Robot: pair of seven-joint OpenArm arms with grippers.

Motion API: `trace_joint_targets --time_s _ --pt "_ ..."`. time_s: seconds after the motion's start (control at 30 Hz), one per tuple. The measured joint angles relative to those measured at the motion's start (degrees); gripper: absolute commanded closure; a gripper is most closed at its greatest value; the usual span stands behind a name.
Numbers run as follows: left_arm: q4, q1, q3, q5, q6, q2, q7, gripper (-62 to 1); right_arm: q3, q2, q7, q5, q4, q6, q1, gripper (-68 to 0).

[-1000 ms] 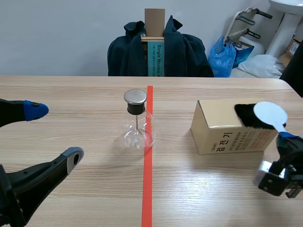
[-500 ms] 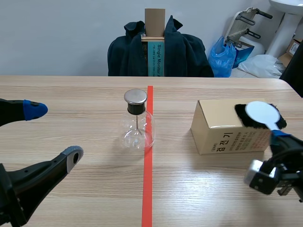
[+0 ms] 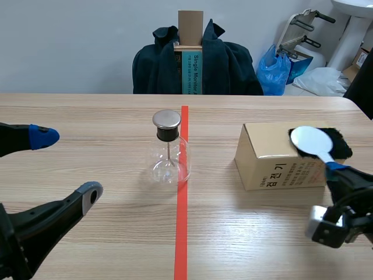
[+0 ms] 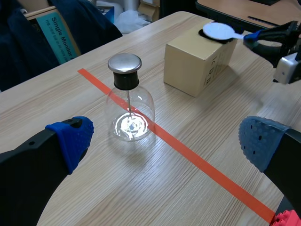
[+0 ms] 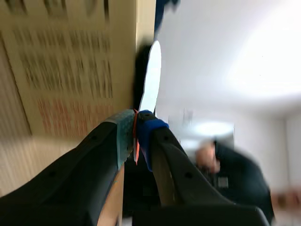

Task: Do the electroscope experiment.
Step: 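Rub the plate on the fur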

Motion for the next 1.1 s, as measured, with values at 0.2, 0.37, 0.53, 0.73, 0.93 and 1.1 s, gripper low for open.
trace_joint_targets --time_s 0.2,0.37,0.53,0.73,0.93,1.1 --pt "0.00 0.00 0.00 0.00 0.00 0.00 -0.02 -62.3 0.02 -0.52 -13.64 1.66 0.00 1.31 -0.04 -0.8" --pt "0.00 0.00 0.00 0.00 0.00 0.00 0.00 -62.3 0.11 -0.48 -4.11 1.18 0.00 1.22 -0.04 -0.8" --pt "0.00 0.00 0.00 0.00 0.00 0.00 -0.02 -62.3 0.11 -0.61 -3.91 1.22 0.00 1.22 -0.04 -0.8" --pt "0.00 0.00 0.00 -0.02 0.00 0.00 0.00 -62.3 0.11 -0.59 -3.93 1.51 0.00 -0.68 -0.04 -0.8" --pt "0.00 -0.02 0.00 0.00 0.00 0.00 0.00 -62.3 0.11 0.76 -4.02 3.08 0.09 -3.67 -0.04 -0.8" --pt "0.00 0.00 0.00 0.00 0.00 0.00 0.00 -62.3 0.11 2.97 -5.09 6.84 2.51 -3.48 -0.07 -0.8"
